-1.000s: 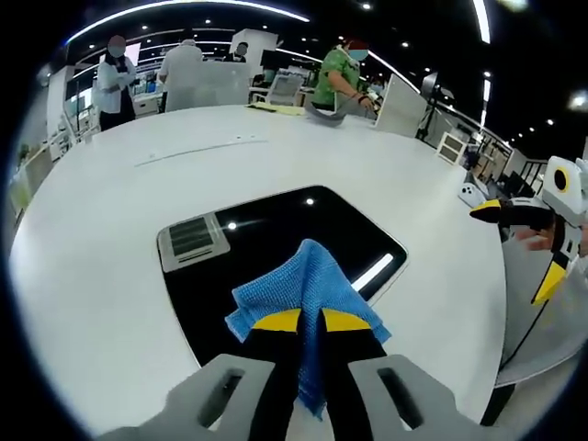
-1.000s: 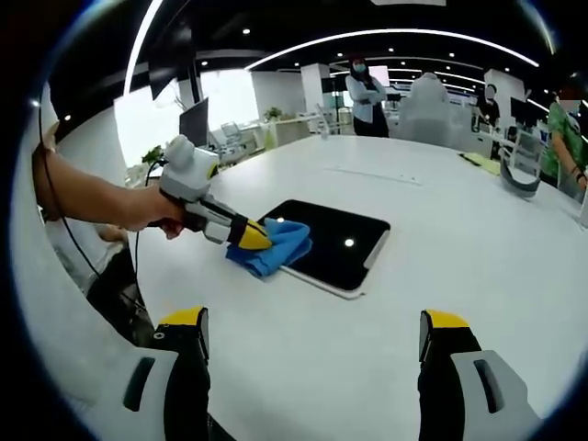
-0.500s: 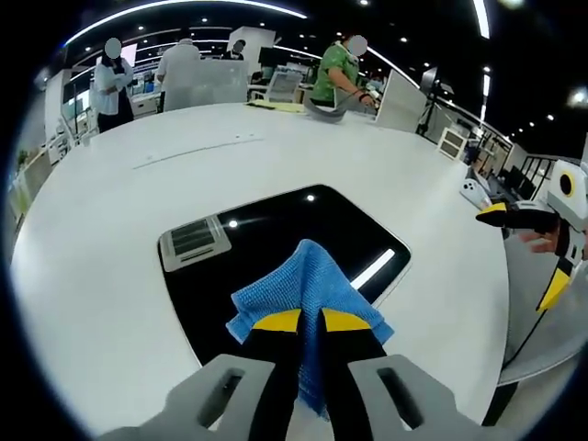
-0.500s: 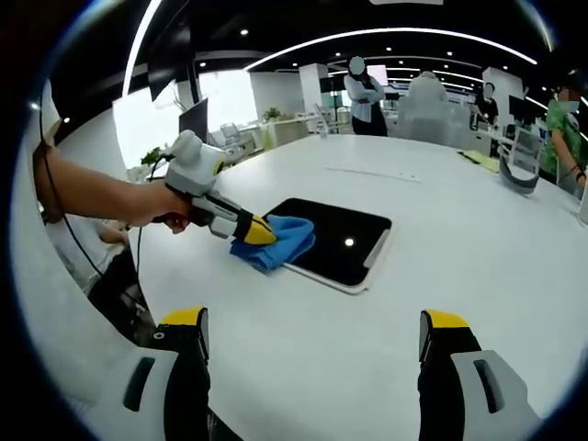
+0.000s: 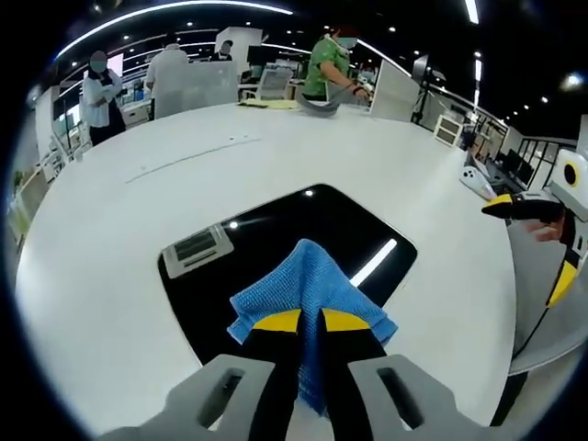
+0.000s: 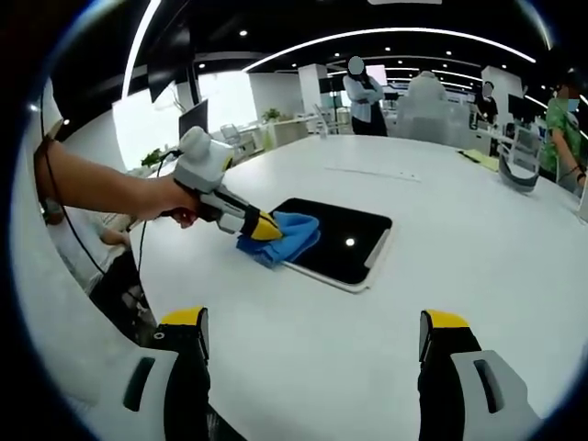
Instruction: Wipe the mirror surface with the cleaning cloth until all visible marks leave the cleaned area.
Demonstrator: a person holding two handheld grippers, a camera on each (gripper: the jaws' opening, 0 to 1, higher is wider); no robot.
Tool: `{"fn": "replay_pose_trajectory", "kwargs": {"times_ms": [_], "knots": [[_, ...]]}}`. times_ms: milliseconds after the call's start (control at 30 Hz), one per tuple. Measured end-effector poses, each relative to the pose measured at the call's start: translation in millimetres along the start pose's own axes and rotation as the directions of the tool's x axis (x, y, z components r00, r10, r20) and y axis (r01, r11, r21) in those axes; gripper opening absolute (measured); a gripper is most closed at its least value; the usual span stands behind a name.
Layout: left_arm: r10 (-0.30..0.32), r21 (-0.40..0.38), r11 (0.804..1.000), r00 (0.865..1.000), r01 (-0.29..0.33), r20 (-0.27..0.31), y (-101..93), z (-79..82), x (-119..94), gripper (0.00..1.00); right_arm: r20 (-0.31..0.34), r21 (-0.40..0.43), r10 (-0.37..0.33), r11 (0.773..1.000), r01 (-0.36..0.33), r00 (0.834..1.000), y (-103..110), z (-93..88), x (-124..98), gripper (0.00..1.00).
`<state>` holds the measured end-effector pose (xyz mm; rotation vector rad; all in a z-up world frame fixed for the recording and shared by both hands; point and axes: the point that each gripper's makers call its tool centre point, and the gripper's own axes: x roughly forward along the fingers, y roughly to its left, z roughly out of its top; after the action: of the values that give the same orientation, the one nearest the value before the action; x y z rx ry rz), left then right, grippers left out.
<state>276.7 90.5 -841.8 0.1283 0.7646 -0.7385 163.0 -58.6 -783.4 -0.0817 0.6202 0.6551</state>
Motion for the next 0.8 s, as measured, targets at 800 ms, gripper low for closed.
{"fn": "replay_pose_trajectory", "kwargs": {"times_ms": [800], "knots": [[-0.011,0.030,0.999,1.000,0.011,-0.019,15.3,14.0,12,0.05,0.010,0.024,-0.017,1.000,0.017,1.000,-4,1.8,-1,0.95]]}}
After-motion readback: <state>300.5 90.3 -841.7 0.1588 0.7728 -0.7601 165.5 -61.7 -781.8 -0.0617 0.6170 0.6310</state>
